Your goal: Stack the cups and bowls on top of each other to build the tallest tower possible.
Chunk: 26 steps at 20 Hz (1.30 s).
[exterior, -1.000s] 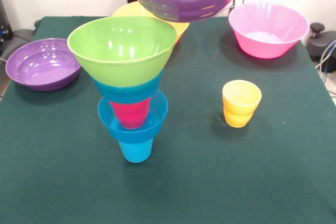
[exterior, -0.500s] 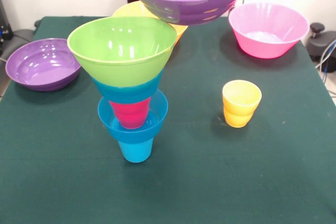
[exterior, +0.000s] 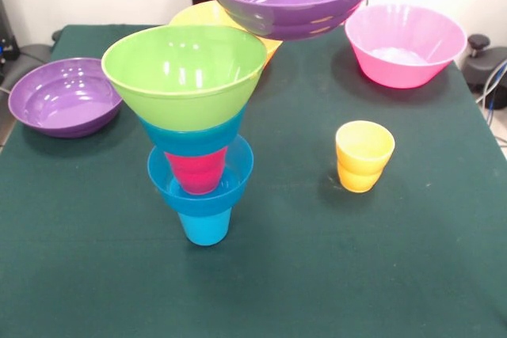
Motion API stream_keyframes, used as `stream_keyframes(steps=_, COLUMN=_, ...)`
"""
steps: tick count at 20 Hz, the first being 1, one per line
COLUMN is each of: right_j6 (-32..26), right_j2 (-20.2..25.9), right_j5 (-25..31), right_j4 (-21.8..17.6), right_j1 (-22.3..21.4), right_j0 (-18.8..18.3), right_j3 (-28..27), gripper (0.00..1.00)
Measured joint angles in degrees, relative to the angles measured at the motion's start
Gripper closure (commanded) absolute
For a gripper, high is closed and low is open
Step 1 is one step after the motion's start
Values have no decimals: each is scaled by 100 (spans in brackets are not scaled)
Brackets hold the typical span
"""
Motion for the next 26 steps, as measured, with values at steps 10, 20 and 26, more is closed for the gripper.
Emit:
stream_keyframes(steps=10, right_j6=0, right_j2=77, right_j5=450, right_j4=-34, right_j1=-2, right_j0=-117, right_j3=-7, gripper=100)
stream_keyframes(steps=20, right_j6=0, right_j2=185, right_j5=869, right_j4=-47, right_j1=-2, right_j0=-148, right_j3=-150, gripper=100)
stream_keyframes(steps=26, right_j6=0, right_j2=252, right_j5=937, right_j4=-51, right_j1=-6, right_j0=-146, right_j3=-275, gripper=100)
